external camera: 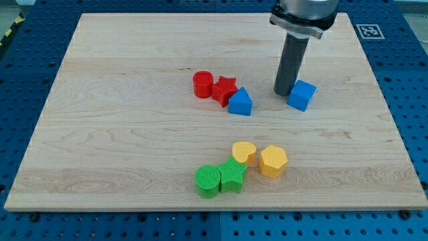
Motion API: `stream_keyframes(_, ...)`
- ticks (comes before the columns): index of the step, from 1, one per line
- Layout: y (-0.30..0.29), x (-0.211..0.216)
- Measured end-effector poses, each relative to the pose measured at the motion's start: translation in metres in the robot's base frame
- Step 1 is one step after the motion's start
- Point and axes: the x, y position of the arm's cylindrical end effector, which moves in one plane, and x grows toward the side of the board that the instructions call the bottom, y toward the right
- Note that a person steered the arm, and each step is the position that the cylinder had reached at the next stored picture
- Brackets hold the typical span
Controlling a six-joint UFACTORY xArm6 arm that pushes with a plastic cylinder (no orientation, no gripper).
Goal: Slide the blue triangle to the blue cube
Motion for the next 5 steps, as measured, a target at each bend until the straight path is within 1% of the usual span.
stream_keyframes(1, -0.031, -0.042)
stream_keyframes(2, -0.126, -0.055)
stream_keyframes(3, -0.228, -0.054)
stream_keyframes(4, -0.271, -0.031)
stream_keyframes(5, -0.245, -0.002)
